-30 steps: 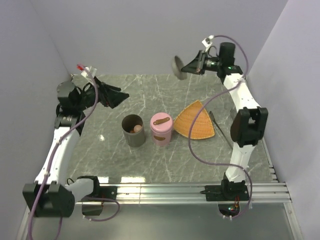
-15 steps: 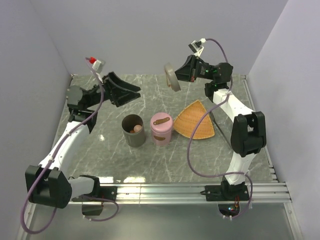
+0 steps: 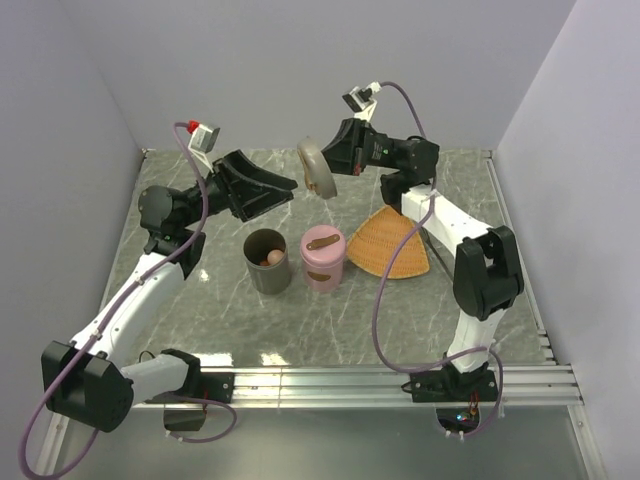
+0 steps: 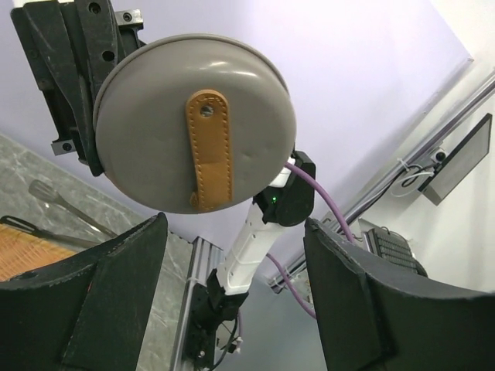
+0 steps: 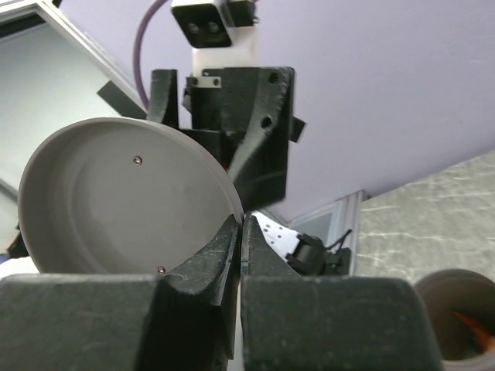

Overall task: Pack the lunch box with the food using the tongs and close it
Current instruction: Close the box lid on the packing box.

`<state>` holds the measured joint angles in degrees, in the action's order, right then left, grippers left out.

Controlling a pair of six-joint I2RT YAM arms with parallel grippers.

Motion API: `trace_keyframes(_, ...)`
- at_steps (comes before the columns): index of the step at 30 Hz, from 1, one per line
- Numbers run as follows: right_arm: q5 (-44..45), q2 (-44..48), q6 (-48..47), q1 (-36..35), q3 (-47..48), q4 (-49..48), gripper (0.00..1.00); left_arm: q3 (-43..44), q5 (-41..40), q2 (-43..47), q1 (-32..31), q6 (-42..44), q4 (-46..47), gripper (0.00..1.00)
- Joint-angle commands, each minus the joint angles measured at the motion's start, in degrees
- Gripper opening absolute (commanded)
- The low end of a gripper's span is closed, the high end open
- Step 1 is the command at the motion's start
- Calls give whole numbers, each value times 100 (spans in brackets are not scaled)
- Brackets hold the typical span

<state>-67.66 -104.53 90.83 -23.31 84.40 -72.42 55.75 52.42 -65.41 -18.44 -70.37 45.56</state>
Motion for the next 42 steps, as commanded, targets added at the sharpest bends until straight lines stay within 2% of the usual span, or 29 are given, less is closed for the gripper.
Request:
trace_keyframes(1, 244, 372, 94, -112, 112, -317, 0, -107, -153, 46, -55, -240, 559, 77)
trace_keyframes(6, 227, 416, -205, -235, 129, 78, 0, 24, -373, 37, -90, -197, 200, 76)
trace_keyframes(11, 437, 591, -1241, -297, 147, 1289, 0, 147, -505, 81, -186, 84, -258, 73)
trace_keyframes(16, 473, 574, -1261, -349, 182, 1284, 0, 200, -794, 160, -283, 497, -873, 70)
trace_keyframes(24, 411, 803, -1893, -481, -38, 1863, 0, 235, -936, 151, -283, 559, -838, 61)
trace_keyframes(27, 394, 829, -1990, -473, -90, 1969, 0, 191, -874, 168, -283, 454, -593, 54)
trace_keyframes(33, 279, 724, -1603, -473, -169, 1670, 0, 86, -786, 239, -283, 348, -232, 52)
trace_keyframes(42, 332, 820, -2015, -481, -293, 1968, 0, 191, -830, 204, -283, 392, -451, 55)
